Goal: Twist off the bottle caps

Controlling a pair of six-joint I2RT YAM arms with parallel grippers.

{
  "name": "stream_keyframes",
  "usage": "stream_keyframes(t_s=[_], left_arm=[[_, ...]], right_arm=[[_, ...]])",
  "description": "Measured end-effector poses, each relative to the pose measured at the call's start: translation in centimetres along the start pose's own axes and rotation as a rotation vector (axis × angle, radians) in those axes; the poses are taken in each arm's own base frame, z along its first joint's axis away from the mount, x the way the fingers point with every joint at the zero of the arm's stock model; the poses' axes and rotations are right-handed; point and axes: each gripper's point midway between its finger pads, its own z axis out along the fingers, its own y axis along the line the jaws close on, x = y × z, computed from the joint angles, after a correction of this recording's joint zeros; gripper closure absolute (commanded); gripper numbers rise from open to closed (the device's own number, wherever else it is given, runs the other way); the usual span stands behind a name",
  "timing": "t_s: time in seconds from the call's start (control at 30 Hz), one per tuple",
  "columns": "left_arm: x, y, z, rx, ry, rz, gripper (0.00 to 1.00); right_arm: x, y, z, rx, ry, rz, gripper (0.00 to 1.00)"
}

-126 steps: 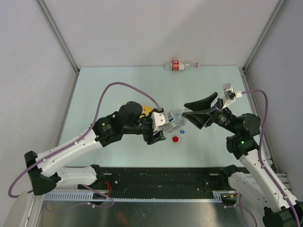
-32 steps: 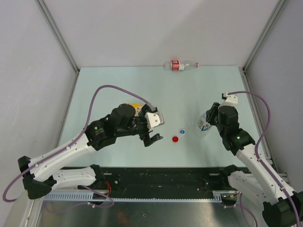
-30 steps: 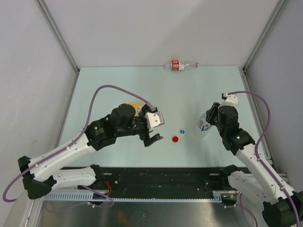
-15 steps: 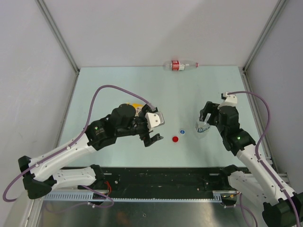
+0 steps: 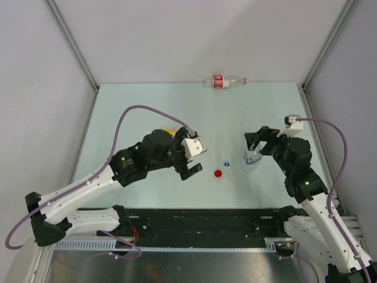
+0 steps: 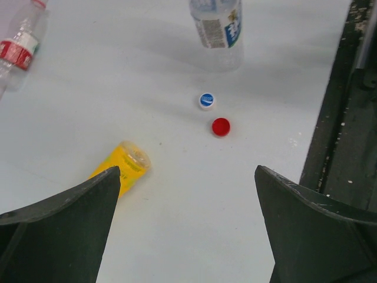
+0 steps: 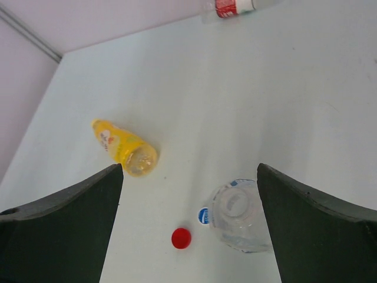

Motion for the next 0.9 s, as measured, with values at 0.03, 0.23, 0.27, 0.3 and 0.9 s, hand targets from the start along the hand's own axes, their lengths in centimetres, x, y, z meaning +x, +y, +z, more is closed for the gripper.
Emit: stream_keyframes(t_s=[0.03,0.23,0.27,0.3,0.9], left_arm=[[0.2,0.4,0.1,-0.022,0.010,-0.005,0.01],[1.6,2.4,0.5,-0.144,0.079,-0.034,0.01],[1.8,2.7,0.5,-0.165,0.087,-0.039,0.00],[1.9,3.0,0.4,-0.186,0.092,-0.043,0.01],[-0.7,7.5,-6.0,-0.496,-0.102,-0.095,0.00]], right_arm=[[-0.2,0.3,-0.1,-0.013,-0.008,0.003,0.01],[-0.5,2.0,-0.4,-0.108,-0.006,0.003,0.01],[-0.4,2.3,-0.3,-0.125,-0.001,0.001,0.00],[-0.3,2.6,-0.3,-0.142,0.008,-0.002,0.01],[3.8,13.2,5.5,-0.498,0.335,-0.177,0.01]])
